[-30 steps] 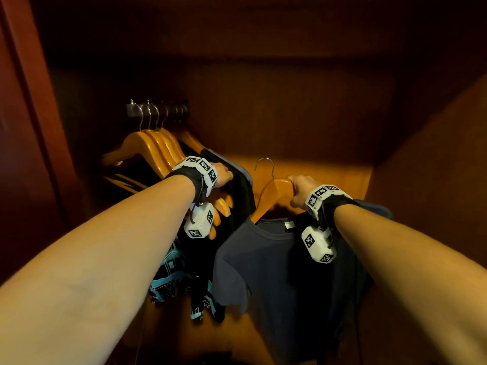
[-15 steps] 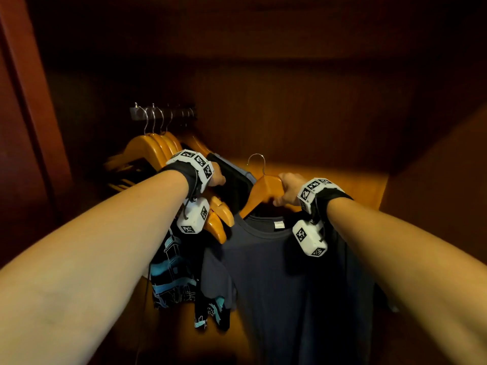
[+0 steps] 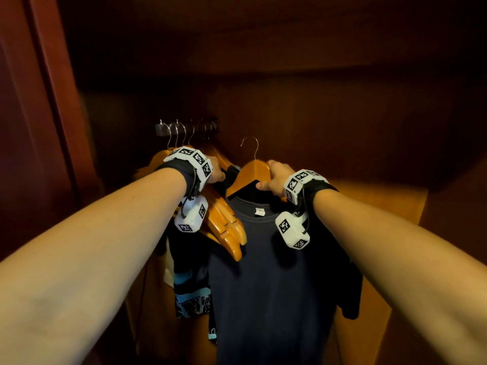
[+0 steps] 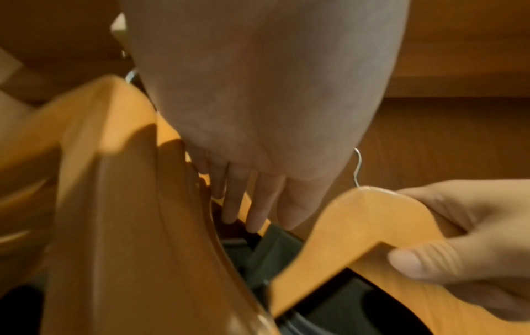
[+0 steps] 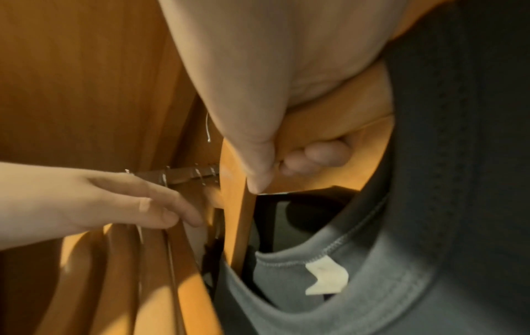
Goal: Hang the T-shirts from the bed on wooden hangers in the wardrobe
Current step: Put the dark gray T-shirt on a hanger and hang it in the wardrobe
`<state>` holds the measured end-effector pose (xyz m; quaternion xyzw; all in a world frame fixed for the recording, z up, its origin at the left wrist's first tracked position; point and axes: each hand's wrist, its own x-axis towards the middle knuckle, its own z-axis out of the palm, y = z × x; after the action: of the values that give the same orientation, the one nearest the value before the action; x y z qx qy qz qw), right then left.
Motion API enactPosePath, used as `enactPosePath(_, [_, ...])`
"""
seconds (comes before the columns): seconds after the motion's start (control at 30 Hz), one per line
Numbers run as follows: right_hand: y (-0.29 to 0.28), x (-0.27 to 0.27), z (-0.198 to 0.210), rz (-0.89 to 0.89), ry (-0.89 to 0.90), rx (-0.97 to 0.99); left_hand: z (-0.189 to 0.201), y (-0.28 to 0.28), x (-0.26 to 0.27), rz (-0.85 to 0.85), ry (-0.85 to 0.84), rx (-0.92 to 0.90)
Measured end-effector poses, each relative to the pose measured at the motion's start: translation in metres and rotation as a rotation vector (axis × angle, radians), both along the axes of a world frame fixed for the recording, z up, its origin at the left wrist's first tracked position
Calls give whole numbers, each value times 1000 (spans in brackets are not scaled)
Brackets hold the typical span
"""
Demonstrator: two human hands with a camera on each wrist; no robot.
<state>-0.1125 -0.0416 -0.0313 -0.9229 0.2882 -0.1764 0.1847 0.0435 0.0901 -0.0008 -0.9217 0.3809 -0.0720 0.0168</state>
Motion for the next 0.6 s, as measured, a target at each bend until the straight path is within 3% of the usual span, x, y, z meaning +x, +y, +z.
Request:
enactPosePath(0.47, [14, 57, 23, 33, -40, -71, 30, 28, 18, -19, -84, -74])
enactPosePath(0.6, [21, 71, 25, 45, -3, -94, 37, 29, 17, -72, -156, -192])
